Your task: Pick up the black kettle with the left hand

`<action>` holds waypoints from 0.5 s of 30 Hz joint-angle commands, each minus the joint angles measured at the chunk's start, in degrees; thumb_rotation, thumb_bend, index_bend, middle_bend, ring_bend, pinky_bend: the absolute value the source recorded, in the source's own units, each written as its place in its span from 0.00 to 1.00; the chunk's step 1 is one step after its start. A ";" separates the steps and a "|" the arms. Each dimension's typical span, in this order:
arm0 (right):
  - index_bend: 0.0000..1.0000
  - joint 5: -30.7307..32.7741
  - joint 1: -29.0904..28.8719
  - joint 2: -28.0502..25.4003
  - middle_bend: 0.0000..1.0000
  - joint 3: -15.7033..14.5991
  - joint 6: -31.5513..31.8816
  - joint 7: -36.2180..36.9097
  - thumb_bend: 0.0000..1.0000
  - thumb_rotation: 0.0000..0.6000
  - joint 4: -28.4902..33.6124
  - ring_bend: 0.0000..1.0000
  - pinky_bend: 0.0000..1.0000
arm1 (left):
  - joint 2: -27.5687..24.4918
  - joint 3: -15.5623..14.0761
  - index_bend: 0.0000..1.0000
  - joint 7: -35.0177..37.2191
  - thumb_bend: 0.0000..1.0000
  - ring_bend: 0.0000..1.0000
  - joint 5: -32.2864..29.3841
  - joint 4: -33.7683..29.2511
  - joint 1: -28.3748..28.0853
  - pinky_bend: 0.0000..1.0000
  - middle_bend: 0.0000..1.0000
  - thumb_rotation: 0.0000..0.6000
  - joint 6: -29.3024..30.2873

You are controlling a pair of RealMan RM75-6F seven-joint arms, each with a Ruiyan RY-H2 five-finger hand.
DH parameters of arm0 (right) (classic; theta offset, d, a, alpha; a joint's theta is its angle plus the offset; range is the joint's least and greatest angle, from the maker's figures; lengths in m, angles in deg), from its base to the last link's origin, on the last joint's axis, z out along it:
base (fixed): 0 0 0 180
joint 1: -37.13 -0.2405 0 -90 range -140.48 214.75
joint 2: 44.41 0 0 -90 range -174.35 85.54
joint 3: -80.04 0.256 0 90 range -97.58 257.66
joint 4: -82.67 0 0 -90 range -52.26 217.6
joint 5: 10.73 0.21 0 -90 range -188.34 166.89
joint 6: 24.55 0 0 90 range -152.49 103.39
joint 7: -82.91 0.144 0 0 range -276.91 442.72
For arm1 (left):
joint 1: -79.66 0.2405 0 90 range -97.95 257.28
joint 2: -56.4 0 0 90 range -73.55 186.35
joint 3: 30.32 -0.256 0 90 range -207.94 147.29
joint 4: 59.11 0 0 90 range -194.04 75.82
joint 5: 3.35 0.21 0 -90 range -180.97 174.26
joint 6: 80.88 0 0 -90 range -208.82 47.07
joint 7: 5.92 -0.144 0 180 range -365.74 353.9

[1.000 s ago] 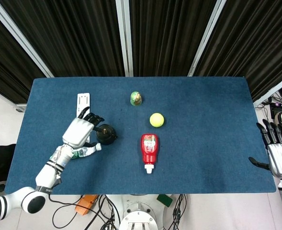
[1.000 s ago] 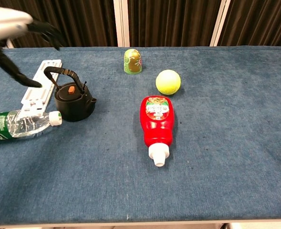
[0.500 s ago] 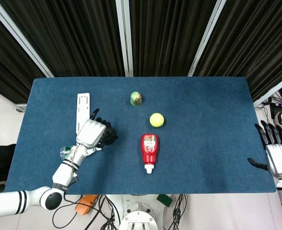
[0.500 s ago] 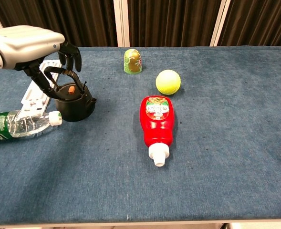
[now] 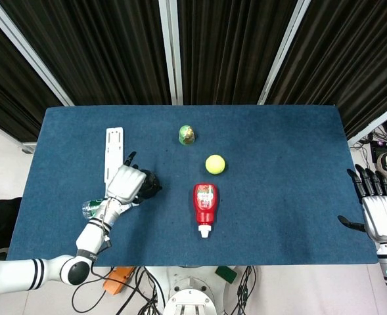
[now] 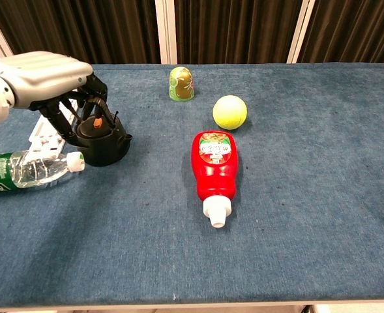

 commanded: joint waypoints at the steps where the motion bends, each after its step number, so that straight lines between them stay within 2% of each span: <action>1: 0.00 0.13 0.00 0.09 0.00 0.02 -0.03 0.03 0.07 1.00 -0.06 0.00 0.00 | 0.18 -0.16 0.56 0.52 0.10 0.50 -0.53 0.29 -0.25 0.00 0.61 1.00 -0.23; 8: 0.00 0.53 -0.18 0.46 0.00 0.08 -0.40 0.09 0.07 1.00 -0.36 0.00 0.00 | 0.46 -0.50 0.69 2.48 0.10 0.66 -1.58 1.18 -0.95 0.00 0.77 1.00 -1.48; 15: 0.00 0.91 -0.21 0.67 0.00 0.21 -0.48 0.38 0.07 1.00 -0.64 0.00 0.00 | 0.35 -0.47 0.81 6.02 0.10 0.77 -3.31 2.12 -1.49 0.00 0.89 1.00 -3.70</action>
